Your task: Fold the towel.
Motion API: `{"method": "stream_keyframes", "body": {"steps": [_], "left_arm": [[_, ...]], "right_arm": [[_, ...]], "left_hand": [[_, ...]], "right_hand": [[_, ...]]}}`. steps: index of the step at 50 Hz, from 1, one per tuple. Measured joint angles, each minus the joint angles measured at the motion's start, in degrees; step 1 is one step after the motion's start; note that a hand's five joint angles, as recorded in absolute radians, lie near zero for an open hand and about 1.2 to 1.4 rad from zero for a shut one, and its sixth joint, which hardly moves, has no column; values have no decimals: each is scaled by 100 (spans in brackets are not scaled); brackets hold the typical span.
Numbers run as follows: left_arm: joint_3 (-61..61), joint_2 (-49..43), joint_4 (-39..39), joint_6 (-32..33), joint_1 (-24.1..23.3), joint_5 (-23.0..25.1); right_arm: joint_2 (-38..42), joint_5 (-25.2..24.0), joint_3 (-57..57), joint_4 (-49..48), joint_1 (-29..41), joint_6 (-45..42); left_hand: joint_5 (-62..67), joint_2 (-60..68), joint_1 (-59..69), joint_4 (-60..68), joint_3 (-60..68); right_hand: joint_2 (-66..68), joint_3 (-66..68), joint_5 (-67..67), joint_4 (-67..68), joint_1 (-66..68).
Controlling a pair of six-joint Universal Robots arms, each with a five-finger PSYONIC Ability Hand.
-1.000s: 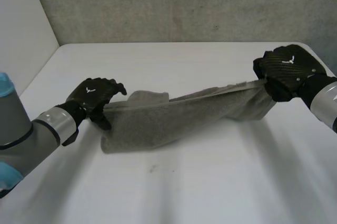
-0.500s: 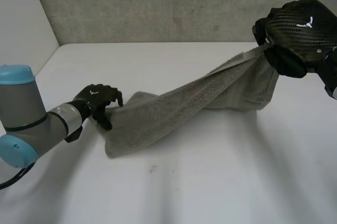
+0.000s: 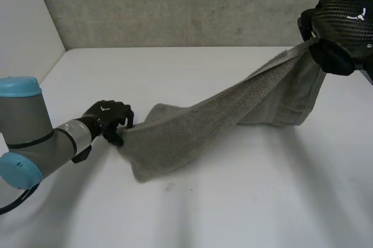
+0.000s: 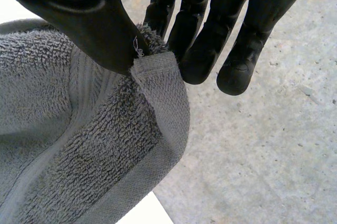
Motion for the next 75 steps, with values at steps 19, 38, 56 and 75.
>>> {"method": "stream_keyframes", "body": {"steps": [19, 38, 56, 75], "left_arm": [[-128, -90, -308, 173, -29, -55], [92, 1893, -1024, 133, -99, -328], [1752, 3945, -2893, 89, -101, -379], [3108, 1594, -3523, 147, -124, -819]], "right_arm": [[28, 30, -26, 3, -23, -7], [-18, 192, -647, 413, -222, -8], [298, -4, -3939, 3819, -793, -132], [2615, 201, -5175, 5352, -276, -1183]], "left_hand": [[374, 381, 391, 386, 380], [2027, 2109, 1945, 2110, 2102], [2052, 2117, 1980, 2116, 2116], [2054, 2119, 1980, 2117, 2116]], "right_hand": [[0, 0, 0, 0, 0], [0, 0, 0, 0, 0], [56, 0, 0, 0, 5], [56, 0, 0, 0, 5]]}}
